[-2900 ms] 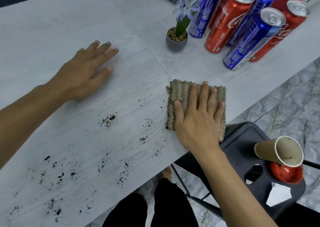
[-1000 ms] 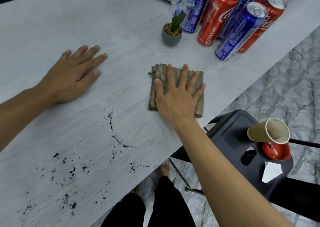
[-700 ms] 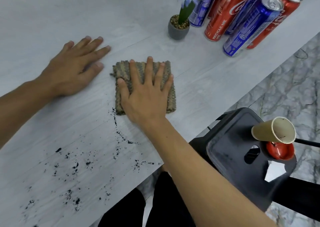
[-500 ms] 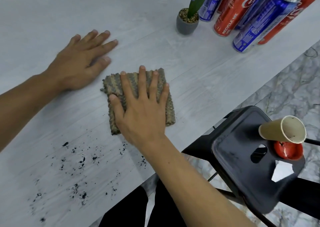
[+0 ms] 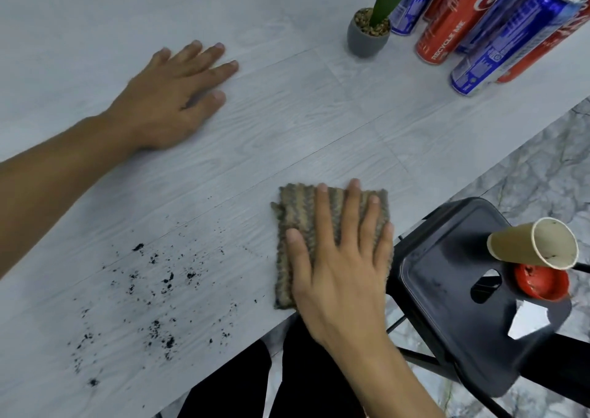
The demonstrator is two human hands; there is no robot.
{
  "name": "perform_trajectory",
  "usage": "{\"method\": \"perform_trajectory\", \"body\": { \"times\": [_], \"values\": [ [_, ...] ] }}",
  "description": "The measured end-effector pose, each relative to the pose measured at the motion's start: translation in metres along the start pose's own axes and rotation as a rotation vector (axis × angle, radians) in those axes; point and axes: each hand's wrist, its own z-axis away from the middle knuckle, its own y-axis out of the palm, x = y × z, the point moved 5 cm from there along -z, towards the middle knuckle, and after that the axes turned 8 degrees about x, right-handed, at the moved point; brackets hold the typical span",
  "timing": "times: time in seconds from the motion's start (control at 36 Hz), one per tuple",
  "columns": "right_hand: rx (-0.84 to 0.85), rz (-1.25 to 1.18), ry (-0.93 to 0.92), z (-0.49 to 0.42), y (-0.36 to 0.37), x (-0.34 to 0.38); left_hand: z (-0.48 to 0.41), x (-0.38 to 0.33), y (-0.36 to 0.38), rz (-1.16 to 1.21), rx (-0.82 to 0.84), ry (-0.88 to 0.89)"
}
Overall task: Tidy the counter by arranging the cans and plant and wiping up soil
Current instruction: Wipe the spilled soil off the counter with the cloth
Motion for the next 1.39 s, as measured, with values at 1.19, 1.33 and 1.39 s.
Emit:
{"method": "perform_trajectory", "body": {
  "times": [1.19,1.33,1.39],
  "values": [
    [-0.005,0.064,-0.325,0.009,0.032,0.099,0.055,0.02,0.013,-0.09,0.01,0.113],
    [-0.025,0.021,-0.225,0.037,0.032,0.075,0.054,0.021,0.014,-0.104,0.011,0.11],
    [-0.039,0.011,-0.162,0.043,0.03,0.065,0.054,0.021,0.014,-0.102,0.01,0.109]
  ]
}}
